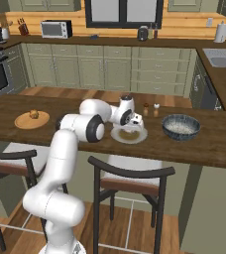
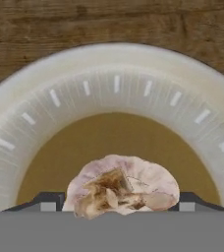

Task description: Pick the chicken drumstick and garlic from their plates and place them in the bowl. Then put the bowl in the fridge.

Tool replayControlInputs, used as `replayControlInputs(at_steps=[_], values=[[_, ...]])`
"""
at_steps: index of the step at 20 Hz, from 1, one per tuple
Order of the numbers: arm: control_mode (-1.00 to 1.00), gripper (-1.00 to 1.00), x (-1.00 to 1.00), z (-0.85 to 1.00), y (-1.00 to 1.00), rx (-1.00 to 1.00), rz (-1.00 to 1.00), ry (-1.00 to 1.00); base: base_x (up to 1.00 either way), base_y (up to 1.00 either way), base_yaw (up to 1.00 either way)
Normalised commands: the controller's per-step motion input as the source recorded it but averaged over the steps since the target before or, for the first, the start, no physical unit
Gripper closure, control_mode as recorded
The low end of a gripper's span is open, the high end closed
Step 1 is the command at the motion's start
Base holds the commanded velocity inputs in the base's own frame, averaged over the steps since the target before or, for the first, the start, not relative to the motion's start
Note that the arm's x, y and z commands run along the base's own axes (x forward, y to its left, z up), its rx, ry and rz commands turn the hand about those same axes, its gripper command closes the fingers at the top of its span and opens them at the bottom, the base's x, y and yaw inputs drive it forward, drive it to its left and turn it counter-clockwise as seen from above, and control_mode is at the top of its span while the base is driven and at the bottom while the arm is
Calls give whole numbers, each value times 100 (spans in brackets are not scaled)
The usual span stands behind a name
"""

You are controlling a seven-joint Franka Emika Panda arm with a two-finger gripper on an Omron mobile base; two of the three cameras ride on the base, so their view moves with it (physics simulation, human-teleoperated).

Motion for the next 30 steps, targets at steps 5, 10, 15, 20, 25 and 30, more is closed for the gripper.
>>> replayControlInputs(at_steps=[5,10,15,20,25,30], values=[[-100,100,-47,-9,5,1,0,-5,0,0,0],[-100,100,-100,79,2,-1,0,-17,0,0,0],[-100,100,-84,74,-1,-18,-6,-10,0,0,0],[-100,100,-47,65,-11,-20,-19,-20,0,0,0],[-100,100,0,67,-48,2,-27,-23,0,0,0],[-100,100,0,35,-67,6,-13,-5,0,0,0]])
